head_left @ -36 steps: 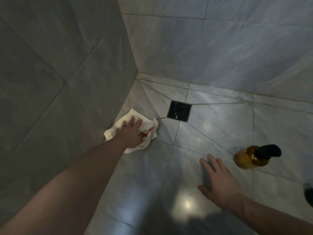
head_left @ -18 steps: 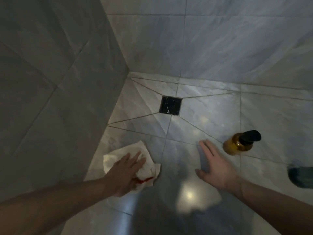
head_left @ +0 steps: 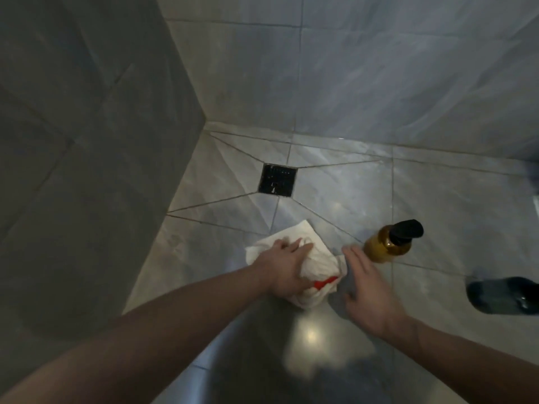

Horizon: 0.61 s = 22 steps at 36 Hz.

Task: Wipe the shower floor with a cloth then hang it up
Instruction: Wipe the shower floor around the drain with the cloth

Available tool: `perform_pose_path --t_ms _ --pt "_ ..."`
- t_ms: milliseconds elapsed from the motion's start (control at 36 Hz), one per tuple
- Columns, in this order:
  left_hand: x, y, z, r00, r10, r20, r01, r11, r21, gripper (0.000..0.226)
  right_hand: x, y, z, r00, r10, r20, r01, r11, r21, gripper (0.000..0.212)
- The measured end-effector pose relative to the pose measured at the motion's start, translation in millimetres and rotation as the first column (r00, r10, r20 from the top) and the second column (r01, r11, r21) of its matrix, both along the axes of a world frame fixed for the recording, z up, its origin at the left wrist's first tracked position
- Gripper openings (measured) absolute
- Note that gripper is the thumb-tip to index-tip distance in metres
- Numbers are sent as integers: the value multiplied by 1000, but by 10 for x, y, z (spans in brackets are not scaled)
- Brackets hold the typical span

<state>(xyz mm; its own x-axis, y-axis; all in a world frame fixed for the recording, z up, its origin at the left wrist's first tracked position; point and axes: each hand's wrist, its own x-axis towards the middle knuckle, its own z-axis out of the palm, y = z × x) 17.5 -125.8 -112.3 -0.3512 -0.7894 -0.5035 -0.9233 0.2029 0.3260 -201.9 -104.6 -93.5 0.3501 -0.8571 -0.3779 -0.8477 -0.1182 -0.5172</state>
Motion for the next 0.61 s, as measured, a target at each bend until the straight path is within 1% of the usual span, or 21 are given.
perform_pose_path --t_ms 56,111,139,194,250,306,361,444,472,528,611 --pt "292 121 12 994 24 -110 -23 1000 3 86 151 32 36 999 34 -2 -35 999 -28 91" --pt "643 274 27 990 -2 -144 -11 995 -95 83 328 56 32 996 93 -2 -93 995 -32 96" --pt "831 355 43 990 -16 -141 -5 989 -146 79 429 67 23 991 135 -10 -136 990 -30 96" --pt "1178 522 97 992 4 -122 -27 982 -187 74 640 87 -16 980 200 -15 -200 980 -20 90" --pt "1497 708 128 995 75 -68 -87 974 -211 74 882 116 -50 983 181 0 -181 983 41 90" --pt "1815 917 95 987 161 7 -154 955 -253 76 1104 129 -118 989 142 -39 -137 984 115 90" --pt "2096 1083 35 953 284 103 -254 938 -236 81 1256 84 -183 989 110 -102 -91 981 174 89" --pt "2366 1193 -15 875 433 215 -409 900 -149 91 1344 -49 -243 985 57 -162 -22 977 213 92" --pt "2413 1189 -2 853 454 256 -431 891 -142 96 1349 -96 -259 983 56 -174 -17 977 214 93" --pt "2397 1131 58 838 442 320 -434 895 -100 107 1299 -160 -287 978 85 -193 -46 979 199 94" --pt "2345 1035 61 820 447 357 -479 878 1 116 1171 -280 -325 966 165 -201 -147 984 105 88"
